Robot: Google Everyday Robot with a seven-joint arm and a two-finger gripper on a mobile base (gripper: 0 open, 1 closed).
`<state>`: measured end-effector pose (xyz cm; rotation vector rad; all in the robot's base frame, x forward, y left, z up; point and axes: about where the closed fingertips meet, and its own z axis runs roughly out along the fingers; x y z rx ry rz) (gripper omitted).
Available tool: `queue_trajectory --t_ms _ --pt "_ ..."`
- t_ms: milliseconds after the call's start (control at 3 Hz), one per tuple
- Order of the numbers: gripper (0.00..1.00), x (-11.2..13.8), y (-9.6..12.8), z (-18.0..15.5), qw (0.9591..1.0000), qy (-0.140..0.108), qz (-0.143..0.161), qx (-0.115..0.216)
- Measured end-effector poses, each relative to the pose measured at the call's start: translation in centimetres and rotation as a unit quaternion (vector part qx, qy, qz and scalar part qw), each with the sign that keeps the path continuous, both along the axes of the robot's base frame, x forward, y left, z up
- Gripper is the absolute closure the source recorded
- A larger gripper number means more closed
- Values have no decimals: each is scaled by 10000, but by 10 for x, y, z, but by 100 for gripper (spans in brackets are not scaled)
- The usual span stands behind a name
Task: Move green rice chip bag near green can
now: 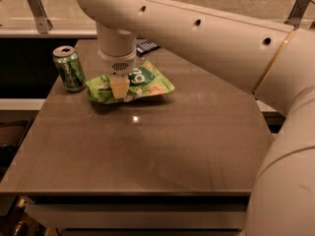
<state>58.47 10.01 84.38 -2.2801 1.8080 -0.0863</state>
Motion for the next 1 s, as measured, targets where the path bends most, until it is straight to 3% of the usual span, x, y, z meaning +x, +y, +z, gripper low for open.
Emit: queue_trajectory --t_ms 333,1000 --pt "83 0 0 0 10000 -4 0 -1" --pt "36 -1 -1 0 10000 -12 3 -3"
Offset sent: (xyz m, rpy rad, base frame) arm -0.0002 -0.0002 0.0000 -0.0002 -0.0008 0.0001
